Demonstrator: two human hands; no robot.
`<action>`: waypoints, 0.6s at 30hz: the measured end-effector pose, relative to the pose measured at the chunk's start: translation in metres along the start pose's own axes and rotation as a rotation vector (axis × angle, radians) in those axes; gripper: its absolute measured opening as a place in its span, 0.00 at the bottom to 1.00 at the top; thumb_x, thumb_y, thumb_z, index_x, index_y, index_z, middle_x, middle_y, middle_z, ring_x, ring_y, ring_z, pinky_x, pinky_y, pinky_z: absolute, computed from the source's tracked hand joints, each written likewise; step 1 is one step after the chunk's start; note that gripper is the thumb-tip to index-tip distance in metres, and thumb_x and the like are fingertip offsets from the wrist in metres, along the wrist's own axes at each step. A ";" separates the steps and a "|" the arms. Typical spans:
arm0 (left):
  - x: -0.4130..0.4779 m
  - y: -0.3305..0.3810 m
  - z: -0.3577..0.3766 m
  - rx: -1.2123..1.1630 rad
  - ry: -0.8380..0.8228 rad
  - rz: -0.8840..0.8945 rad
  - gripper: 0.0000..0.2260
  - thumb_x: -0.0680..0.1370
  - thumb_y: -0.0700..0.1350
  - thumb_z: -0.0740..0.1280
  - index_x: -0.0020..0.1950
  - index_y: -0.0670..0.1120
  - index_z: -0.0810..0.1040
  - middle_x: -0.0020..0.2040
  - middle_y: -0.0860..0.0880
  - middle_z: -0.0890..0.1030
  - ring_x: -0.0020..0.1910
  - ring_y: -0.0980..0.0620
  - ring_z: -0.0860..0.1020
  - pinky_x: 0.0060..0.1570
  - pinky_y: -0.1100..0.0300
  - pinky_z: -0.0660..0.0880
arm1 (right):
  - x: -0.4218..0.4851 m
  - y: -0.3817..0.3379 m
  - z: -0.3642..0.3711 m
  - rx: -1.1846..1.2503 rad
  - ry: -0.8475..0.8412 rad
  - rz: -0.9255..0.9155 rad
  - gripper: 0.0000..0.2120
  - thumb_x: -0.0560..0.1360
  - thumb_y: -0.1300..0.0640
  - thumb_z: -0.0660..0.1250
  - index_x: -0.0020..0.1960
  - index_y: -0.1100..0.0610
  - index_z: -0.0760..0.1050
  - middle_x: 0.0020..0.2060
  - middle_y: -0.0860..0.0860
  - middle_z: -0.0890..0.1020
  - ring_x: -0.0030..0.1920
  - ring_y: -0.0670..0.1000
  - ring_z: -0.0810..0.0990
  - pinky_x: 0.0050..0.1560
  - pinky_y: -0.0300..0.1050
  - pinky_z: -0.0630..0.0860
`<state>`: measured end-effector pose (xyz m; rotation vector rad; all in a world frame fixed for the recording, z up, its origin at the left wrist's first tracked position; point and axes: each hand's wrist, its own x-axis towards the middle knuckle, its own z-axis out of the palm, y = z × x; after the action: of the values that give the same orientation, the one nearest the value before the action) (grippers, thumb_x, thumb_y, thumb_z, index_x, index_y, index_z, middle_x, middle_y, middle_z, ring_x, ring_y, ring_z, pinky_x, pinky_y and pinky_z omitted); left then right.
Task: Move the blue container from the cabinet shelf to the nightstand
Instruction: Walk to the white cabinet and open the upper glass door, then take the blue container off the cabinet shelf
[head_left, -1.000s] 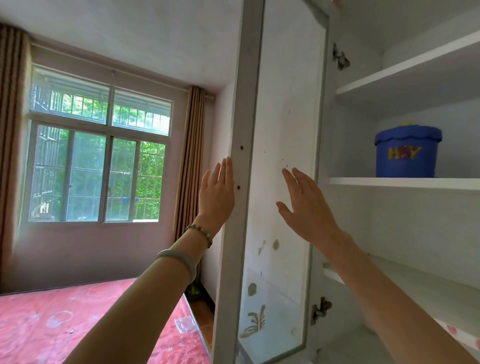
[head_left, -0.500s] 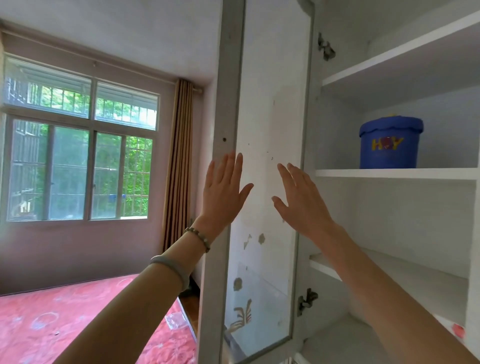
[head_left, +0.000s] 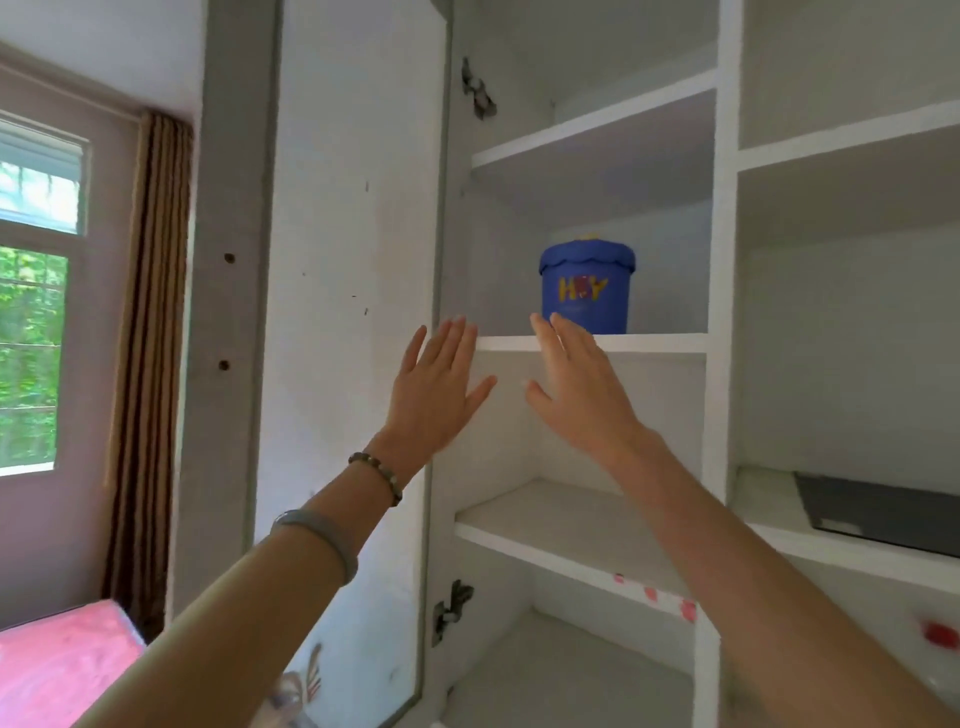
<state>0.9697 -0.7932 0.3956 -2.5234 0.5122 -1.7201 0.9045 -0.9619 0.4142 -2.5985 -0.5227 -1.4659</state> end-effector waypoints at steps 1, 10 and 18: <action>0.008 0.007 0.009 -0.030 0.004 0.005 0.29 0.78 0.59 0.49 0.70 0.39 0.65 0.69 0.41 0.70 0.68 0.44 0.68 0.69 0.47 0.62 | 0.003 0.009 0.000 -0.025 0.004 0.008 0.32 0.75 0.56 0.62 0.74 0.59 0.51 0.73 0.62 0.58 0.73 0.59 0.56 0.72 0.51 0.54; 0.098 0.019 0.078 -0.307 0.088 -0.005 0.36 0.75 0.63 0.44 0.70 0.38 0.63 0.70 0.39 0.69 0.69 0.42 0.67 0.68 0.48 0.61 | 0.056 0.083 0.017 -0.248 0.061 0.051 0.32 0.76 0.55 0.63 0.74 0.61 0.51 0.73 0.62 0.58 0.72 0.60 0.57 0.70 0.51 0.55; 0.192 0.019 0.118 -0.658 0.033 -0.004 0.33 0.77 0.59 0.57 0.74 0.39 0.53 0.73 0.40 0.61 0.71 0.42 0.62 0.68 0.51 0.59 | 0.129 0.126 0.018 -0.204 0.091 0.262 0.45 0.72 0.47 0.67 0.74 0.62 0.42 0.74 0.60 0.55 0.73 0.58 0.55 0.71 0.52 0.58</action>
<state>1.1356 -0.8850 0.5184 -2.8881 1.2555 -1.8219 1.0244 -1.0433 0.5229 -2.6060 -0.0199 -1.6085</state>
